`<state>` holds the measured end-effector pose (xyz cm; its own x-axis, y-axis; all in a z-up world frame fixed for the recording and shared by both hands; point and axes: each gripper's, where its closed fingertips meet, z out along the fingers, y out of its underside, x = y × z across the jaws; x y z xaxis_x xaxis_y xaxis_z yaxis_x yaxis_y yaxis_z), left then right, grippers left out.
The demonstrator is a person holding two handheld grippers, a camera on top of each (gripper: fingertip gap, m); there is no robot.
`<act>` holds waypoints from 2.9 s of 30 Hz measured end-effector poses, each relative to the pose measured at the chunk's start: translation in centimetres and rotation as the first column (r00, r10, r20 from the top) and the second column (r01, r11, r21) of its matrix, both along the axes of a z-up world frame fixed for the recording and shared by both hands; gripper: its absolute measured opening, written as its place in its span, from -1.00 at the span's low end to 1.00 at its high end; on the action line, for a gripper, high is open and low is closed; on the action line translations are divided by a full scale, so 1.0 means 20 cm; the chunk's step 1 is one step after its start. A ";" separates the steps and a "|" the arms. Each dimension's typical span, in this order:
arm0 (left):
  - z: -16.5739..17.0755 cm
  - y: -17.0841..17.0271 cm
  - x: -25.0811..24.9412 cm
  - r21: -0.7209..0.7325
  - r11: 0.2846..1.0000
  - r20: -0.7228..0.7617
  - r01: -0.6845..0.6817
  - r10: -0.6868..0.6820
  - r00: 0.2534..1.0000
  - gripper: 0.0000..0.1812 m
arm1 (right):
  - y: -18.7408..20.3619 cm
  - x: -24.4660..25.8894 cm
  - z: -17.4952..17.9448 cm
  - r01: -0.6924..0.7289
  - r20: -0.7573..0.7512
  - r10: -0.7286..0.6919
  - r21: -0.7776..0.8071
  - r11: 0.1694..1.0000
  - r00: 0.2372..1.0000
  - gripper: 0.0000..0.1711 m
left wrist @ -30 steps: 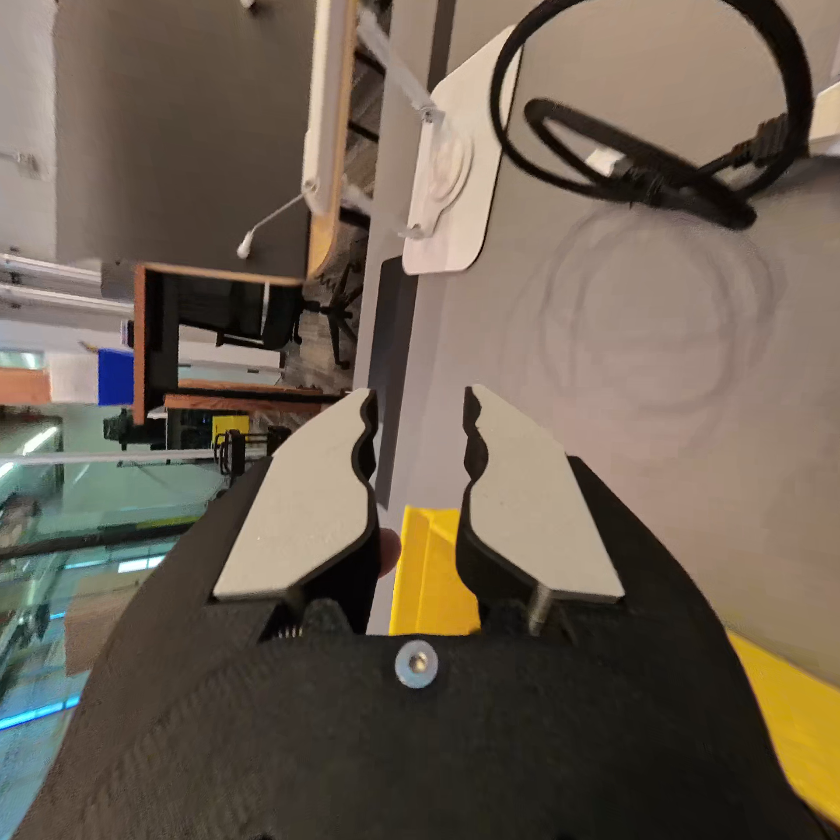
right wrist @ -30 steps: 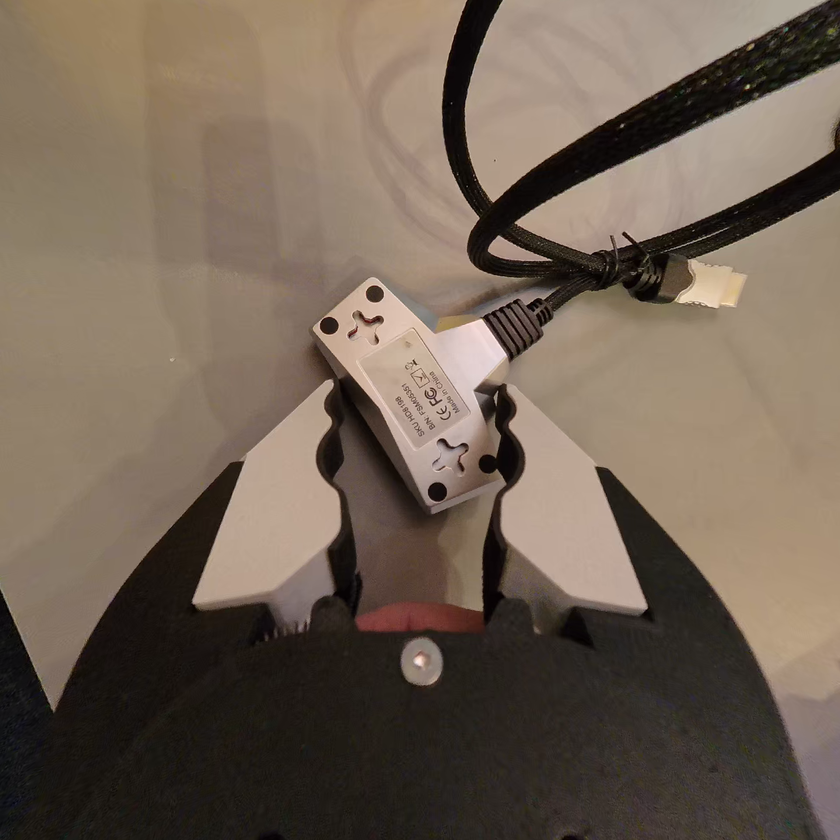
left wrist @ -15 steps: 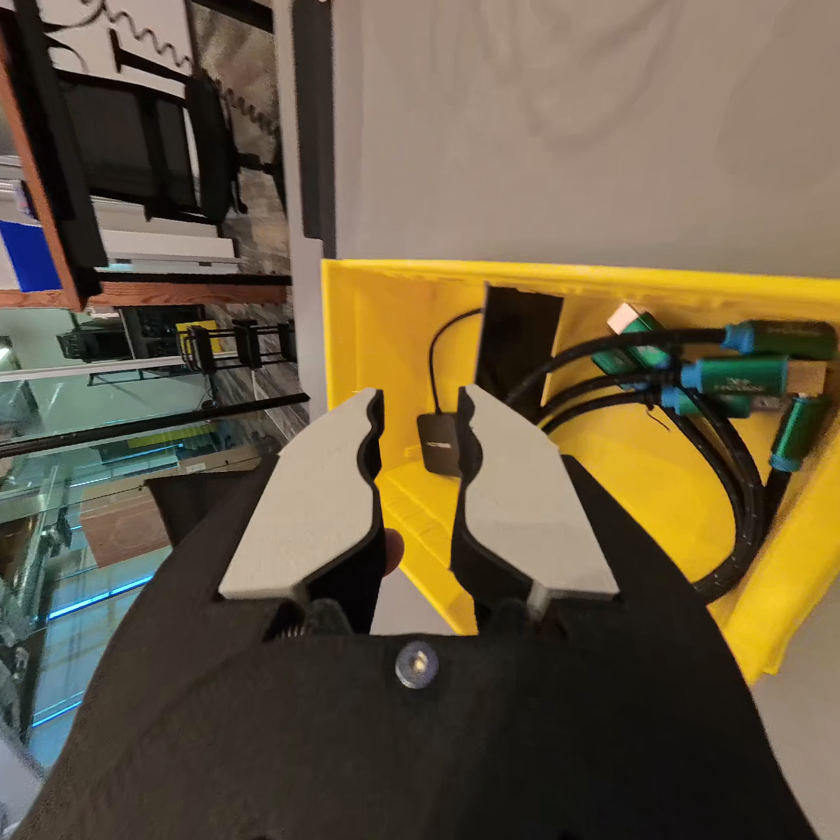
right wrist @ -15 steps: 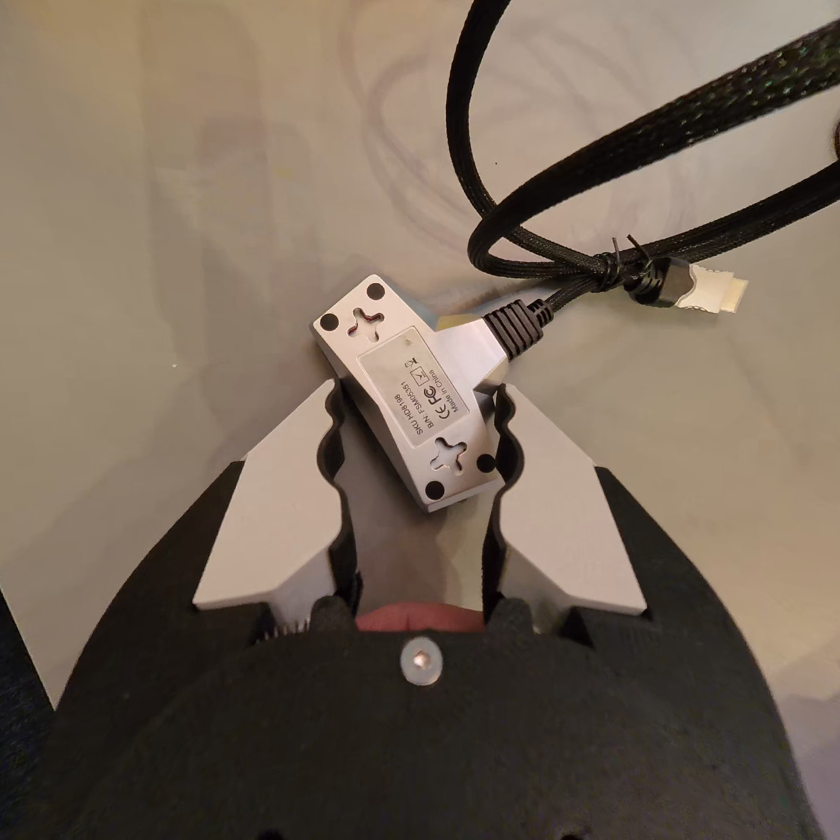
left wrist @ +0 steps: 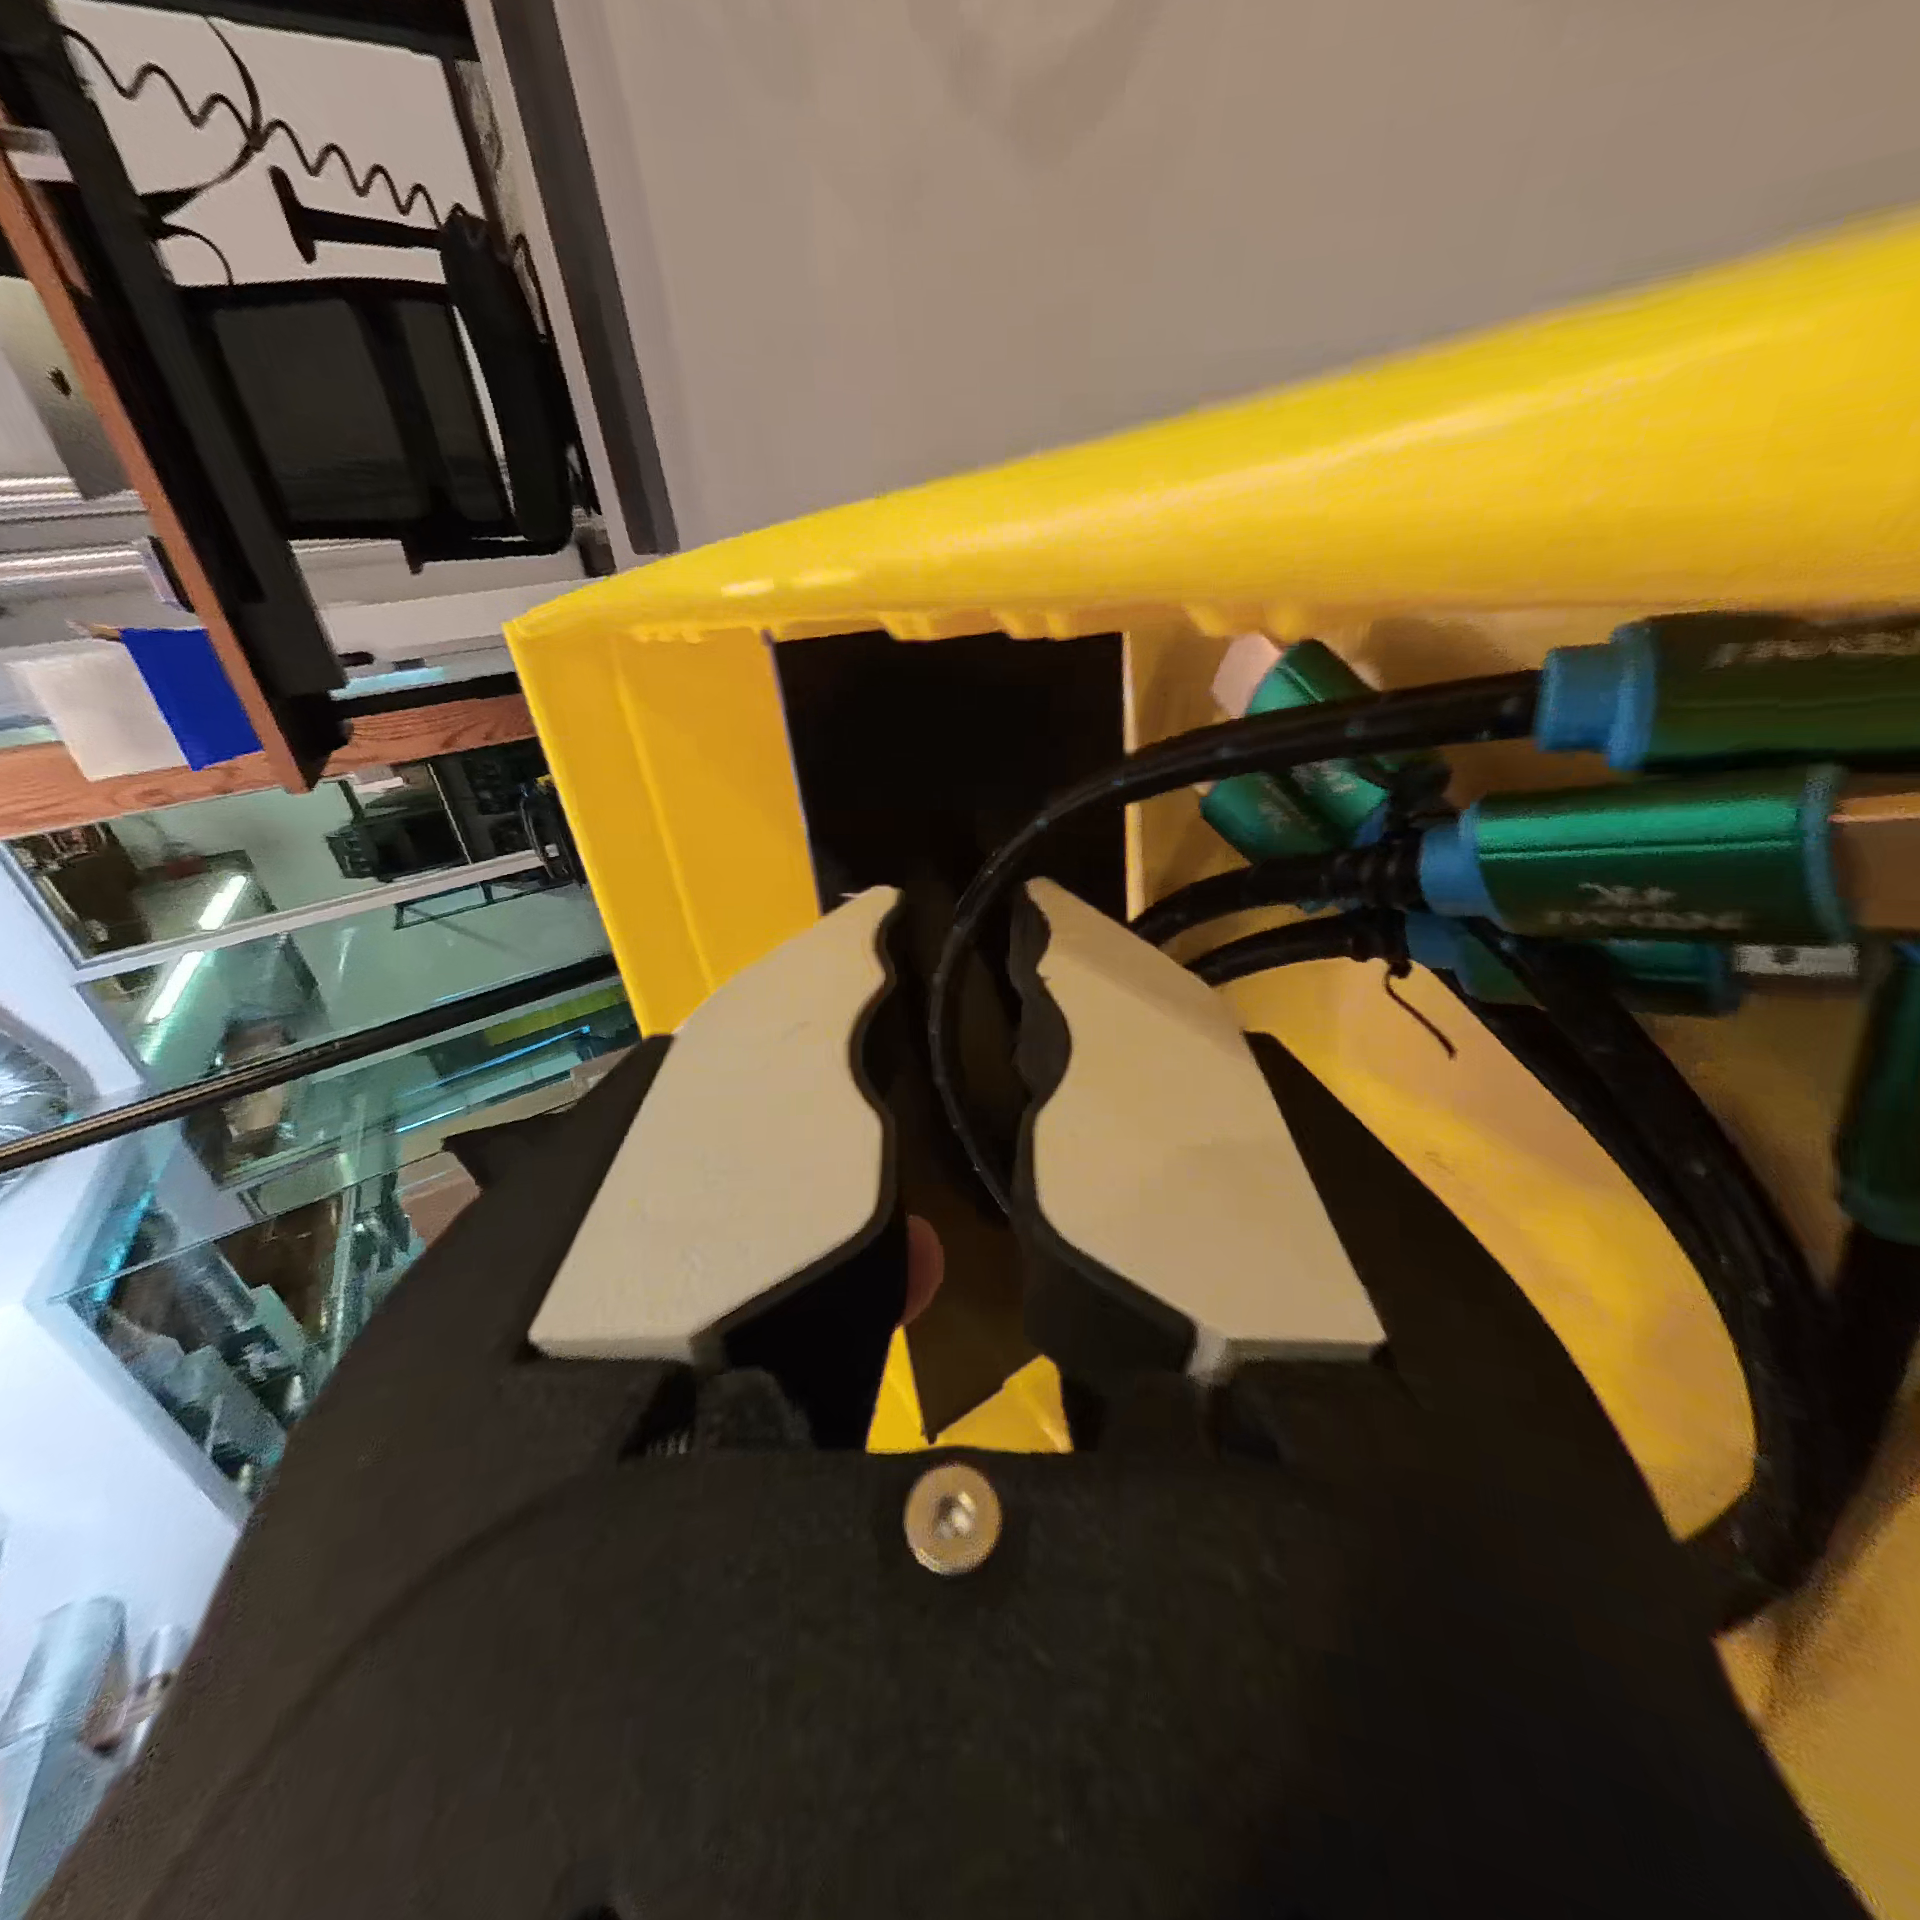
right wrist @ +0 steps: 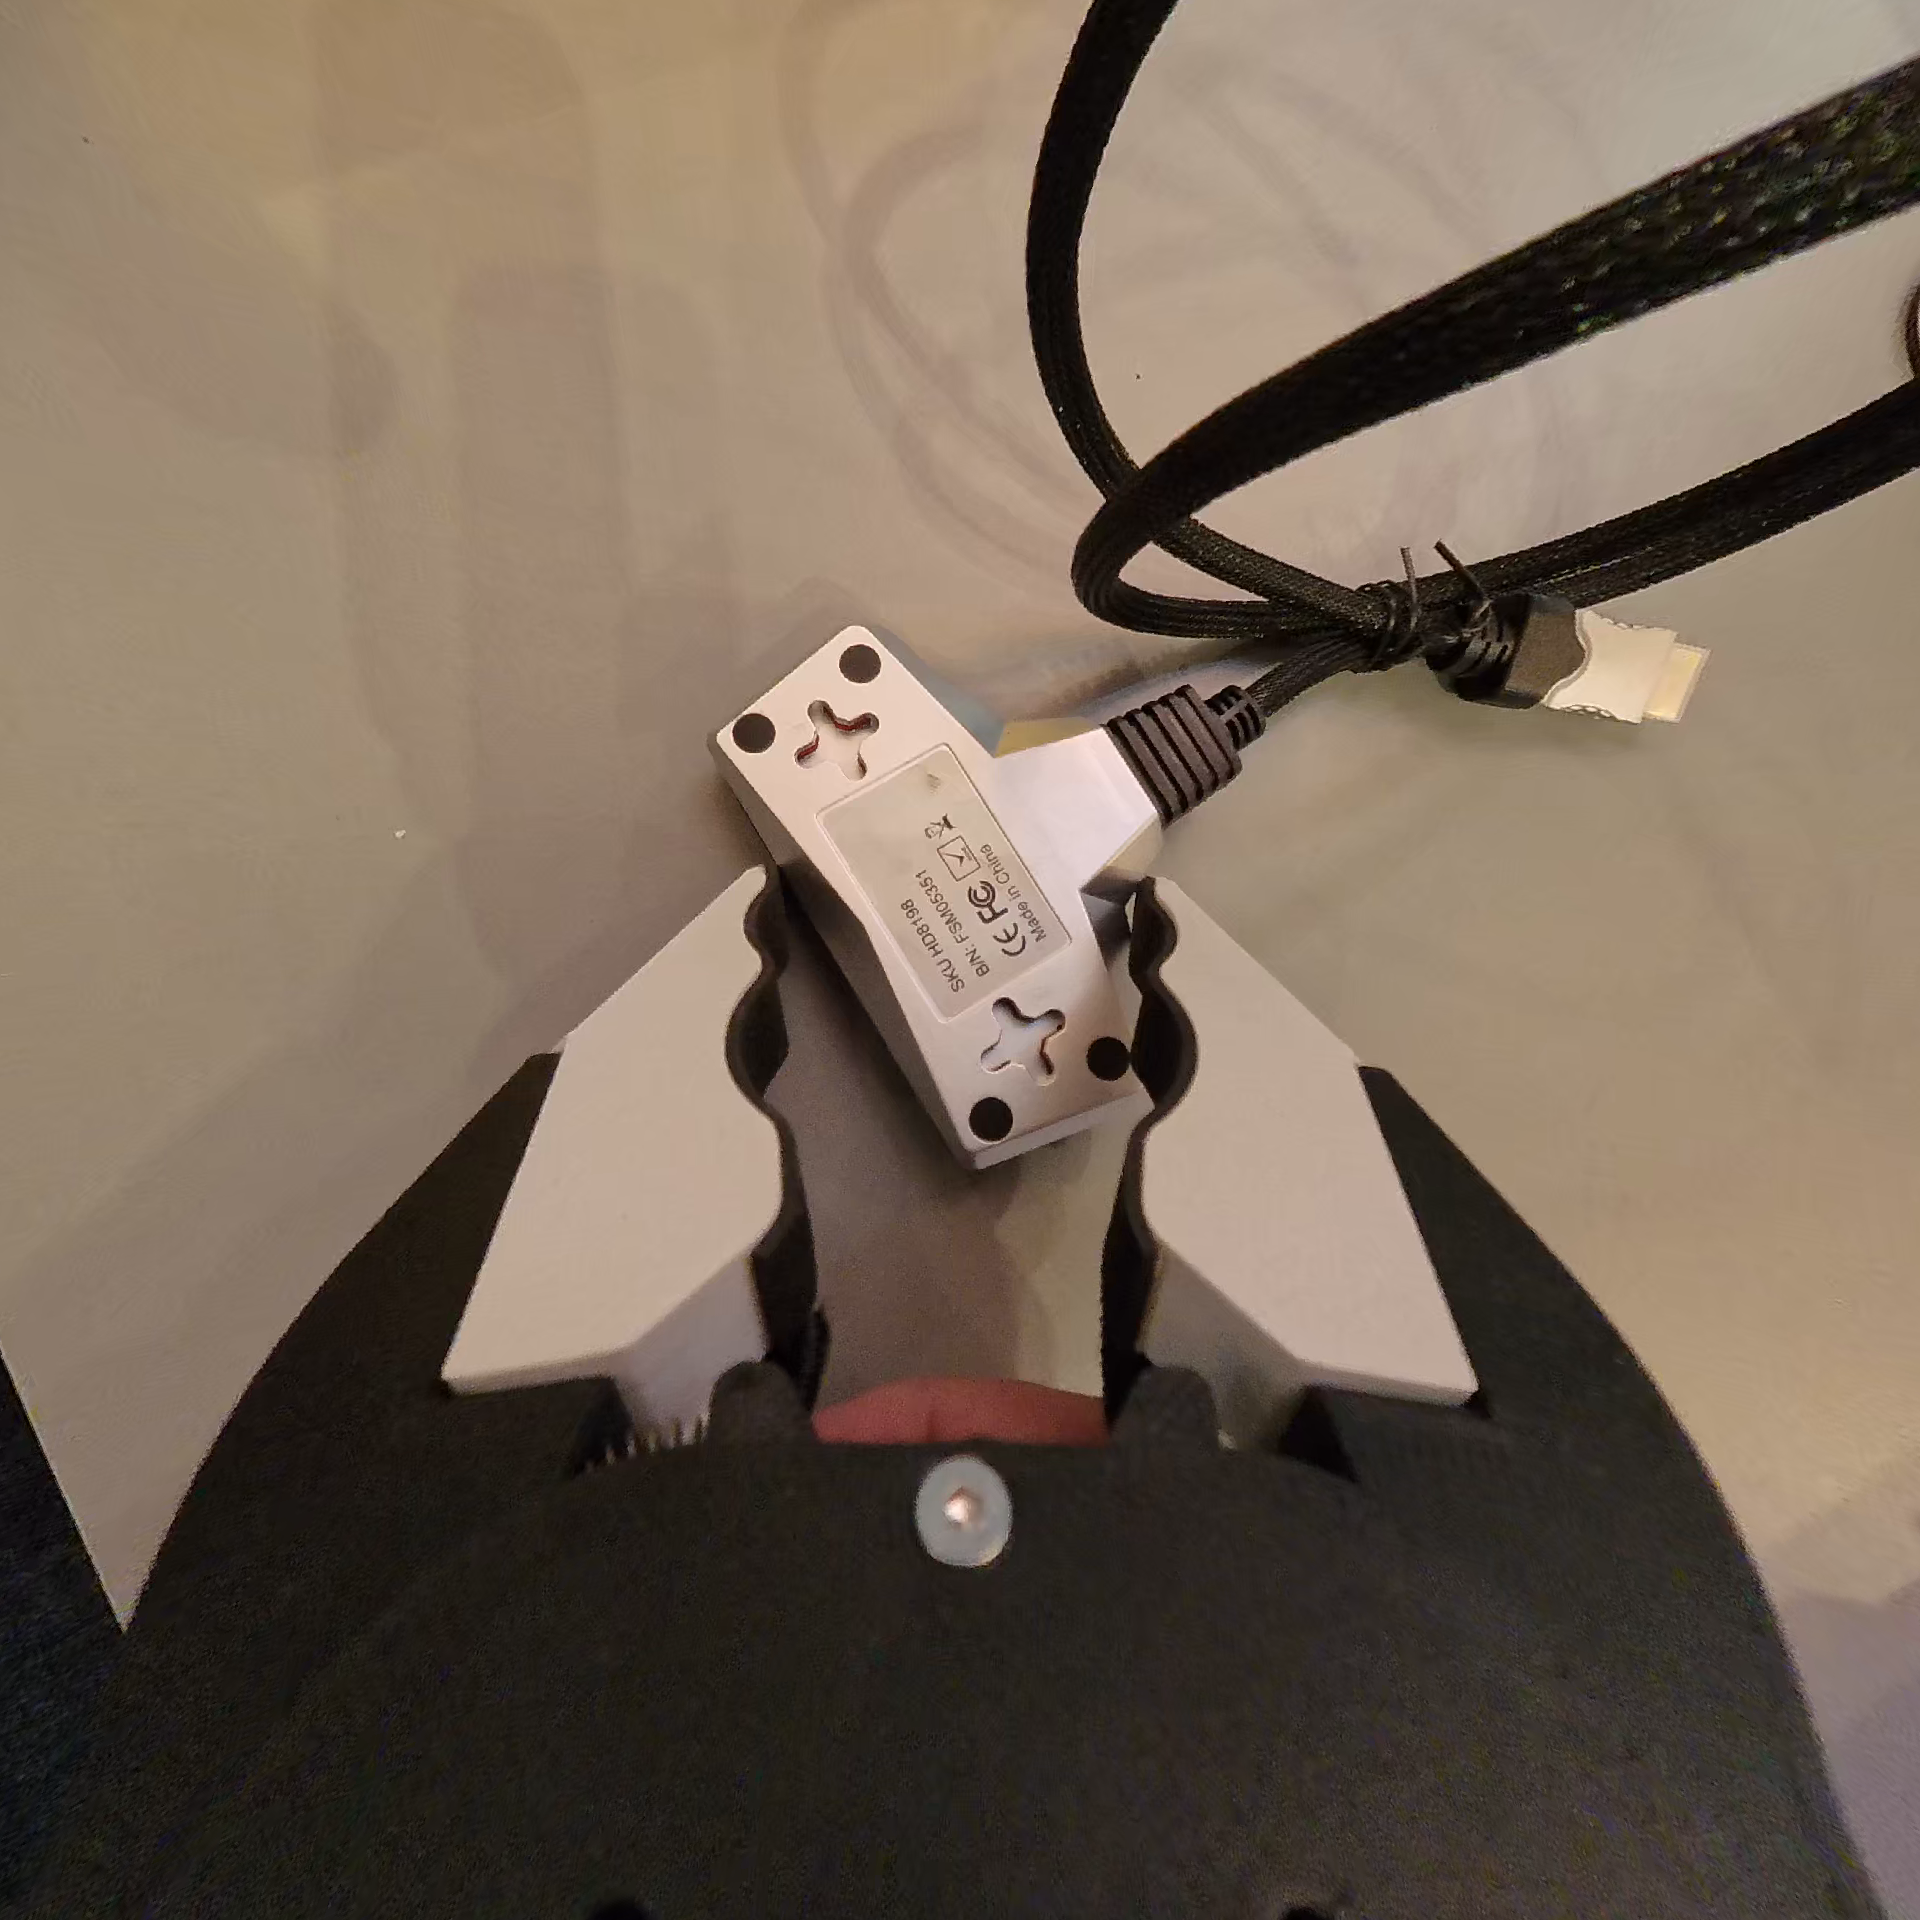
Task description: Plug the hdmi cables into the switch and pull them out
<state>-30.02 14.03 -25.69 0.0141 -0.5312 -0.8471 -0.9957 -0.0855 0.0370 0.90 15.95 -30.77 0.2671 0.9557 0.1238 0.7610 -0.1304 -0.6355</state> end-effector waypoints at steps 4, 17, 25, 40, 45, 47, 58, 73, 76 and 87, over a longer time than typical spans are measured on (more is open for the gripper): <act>0.01 0.02 0.00 0.075 0.997 -0.024 0.011 -0.010 1.000 -0.89 | 0.00 0.00 0.00 -0.001 0.000 0.001 0.001 1.000 1.000 -0.25; 0.40 0.01 -0.11 0.335 0.940 0.046 -0.055 0.041 0.998 -0.93 | 0.00 0.00 0.00 -0.001 0.004 0.001 0.005 1.000 1.000 -0.24; 0.68 -0.03 -0.22 0.457 0.878 0.140 -0.144 0.089 0.986 -0.93 | 0.00 0.00 0.00 0.001 0.012 -0.001 0.010 1.000 1.000 -0.24; 1.09 -0.03 -0.24 0.575 0.808 0.061 -0.124 0.108 0.992 -0.94 | 0.00 0.01 0.01 -0.004 0.029 0.003 0.028 1.000 1.000 -0.24; 1.15 0.00 -0.25 0.613 0.778 0.074 -0.138 0.118 0.990 -0.93 | 0.00 0.01 0.01 -0.004 0.032 0.003 0.032 0.999 0.999 -0.24; 1.17 0.01 -0.28 0.631 0.767 0.018 -0.121 0.141 0.990 -0.93 | 0.00 0.01 0.01 -0.005 0.032 0.004 0.033 0.999 0.999 -0.24; 1.22 0.12 -0.22 0.521 0.827 -0.425 0.210 0.038 0.904 -0.93 | 0.00 0.00 0.01 -0.004 0.028 0.003 0.033 0.999 1.000 -0.25; 0.74 0.22 -0.22 0.141 0.933 -0.648 0.331 -0.165 0.743 -0.94 | 0.00 0.01 0.01 -0.009 0.035 0.007 0.042 0.999 0.999 -0.25; 0.85 0.22 -0.26 0.124 0.933 -0.695 0.339 -0.162 0.700 -0.94 | 0.01 0.00 0.01 -0.005 0.030 0.004 0.041 0.999 1.000 -0.25; 1.23 0.23 -0.44 0.160 0.959 -0.771 0.233 -0.026 0.636 -0.94 | 0.01 0.01 0.01 -0.005 0.038 0.003 0.045 0.999 0.999 -0.26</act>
<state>-38.87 18.59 -1.17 -0.7383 -0.2709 -0.6177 -0.6257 -0.0668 0.7772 1.05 16.16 -30.56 0.2572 0.9500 0.1769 0.7854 -0.0988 -0.6111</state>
